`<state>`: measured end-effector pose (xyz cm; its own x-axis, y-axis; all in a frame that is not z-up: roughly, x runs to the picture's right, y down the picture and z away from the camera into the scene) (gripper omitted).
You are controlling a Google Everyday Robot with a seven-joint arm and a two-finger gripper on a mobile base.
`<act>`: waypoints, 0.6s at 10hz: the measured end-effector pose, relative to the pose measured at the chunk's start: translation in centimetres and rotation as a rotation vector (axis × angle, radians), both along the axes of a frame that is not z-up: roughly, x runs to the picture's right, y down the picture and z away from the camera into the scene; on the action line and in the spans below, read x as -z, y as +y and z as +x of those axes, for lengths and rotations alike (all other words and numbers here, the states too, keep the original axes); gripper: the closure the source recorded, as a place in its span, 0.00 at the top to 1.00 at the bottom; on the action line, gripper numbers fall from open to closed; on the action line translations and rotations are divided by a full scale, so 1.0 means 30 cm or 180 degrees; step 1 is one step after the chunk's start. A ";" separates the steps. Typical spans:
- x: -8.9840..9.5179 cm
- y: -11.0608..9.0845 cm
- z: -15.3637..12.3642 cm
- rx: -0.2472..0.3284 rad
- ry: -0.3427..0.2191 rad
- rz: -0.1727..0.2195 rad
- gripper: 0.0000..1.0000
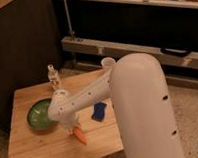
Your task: Drag the pepper across the table
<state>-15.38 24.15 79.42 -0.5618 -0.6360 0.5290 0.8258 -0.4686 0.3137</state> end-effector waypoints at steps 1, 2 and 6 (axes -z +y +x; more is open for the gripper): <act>0.007 0.012 0.006 0.0016 0.0011 -0.0007 0.27; 0.015 0.020 0.011 0.0025 0.0016 -0.0006 0.27; 0.048 0.071 0.030 0.0072 0.0064 -0.0047 0.27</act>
<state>-14.47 26.30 77.99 -0.5651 -0.6153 0.5497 0.8213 -0.4826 0.3041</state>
